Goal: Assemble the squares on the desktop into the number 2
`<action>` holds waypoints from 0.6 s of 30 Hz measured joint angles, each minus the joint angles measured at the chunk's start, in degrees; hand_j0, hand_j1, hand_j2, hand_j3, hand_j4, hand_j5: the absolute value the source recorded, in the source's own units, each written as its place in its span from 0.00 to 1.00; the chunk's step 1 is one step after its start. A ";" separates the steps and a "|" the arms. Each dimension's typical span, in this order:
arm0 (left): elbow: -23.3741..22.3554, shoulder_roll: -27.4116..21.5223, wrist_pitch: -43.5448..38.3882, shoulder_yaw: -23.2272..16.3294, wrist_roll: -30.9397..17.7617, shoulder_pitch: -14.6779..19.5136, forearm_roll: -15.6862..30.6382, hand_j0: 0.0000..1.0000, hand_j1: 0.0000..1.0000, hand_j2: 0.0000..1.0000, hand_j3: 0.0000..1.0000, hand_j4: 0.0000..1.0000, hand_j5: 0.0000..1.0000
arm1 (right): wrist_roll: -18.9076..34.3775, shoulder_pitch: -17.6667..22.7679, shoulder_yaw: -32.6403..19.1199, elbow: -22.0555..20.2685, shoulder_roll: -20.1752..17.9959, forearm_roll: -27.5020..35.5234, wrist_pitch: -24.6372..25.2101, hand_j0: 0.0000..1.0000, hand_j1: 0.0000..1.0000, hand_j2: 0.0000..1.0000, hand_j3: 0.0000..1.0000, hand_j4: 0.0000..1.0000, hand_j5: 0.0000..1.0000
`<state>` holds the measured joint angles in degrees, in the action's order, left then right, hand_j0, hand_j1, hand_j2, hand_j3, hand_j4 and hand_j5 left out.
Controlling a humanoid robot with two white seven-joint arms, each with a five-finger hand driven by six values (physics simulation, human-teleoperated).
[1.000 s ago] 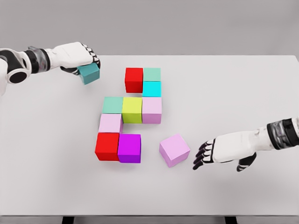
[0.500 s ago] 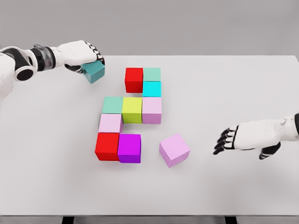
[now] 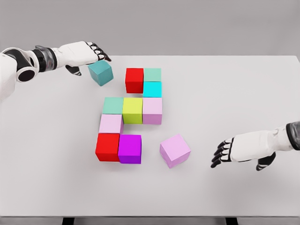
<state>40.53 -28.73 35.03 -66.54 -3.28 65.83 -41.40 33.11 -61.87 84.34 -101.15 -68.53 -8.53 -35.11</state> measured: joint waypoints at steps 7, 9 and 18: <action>-3.08 0.02 0.00 1.05 0.09 1.14 0.34 1.00 1.00 1.00 1.00 1.00 1.00 | 0.27 -1.32 -0.16 0.00 4.32 -0.06 0.00 1.00 1.00 1.00 1.00 1.00 1.00; -4.59 0.43 0.00 1.26 0.09 1.23 0.28 1.00 1.00 1.00 1.00 1.00 1.00 | 0.37 -1.32 -0.24 0.00 5.64 -0.07 0.00 1.00 1.00 1.00 1.00 1.00 1.00; -10.05 3.91 0.00 1.32 -0.02 1.67 -0.19 1.00 1.00 1.00 1.00 1.00 1.00 | 0.40 -1.41 -0.43 0.00 8.03 -0.02 -0.01 1.00 1.00 1.00 1.00 1.00 1.00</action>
<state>30.49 -24.82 35.03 -65.21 -3.31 67.50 -41.59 33.51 -63.28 83.90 -101.15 -60.50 -8.55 -35.11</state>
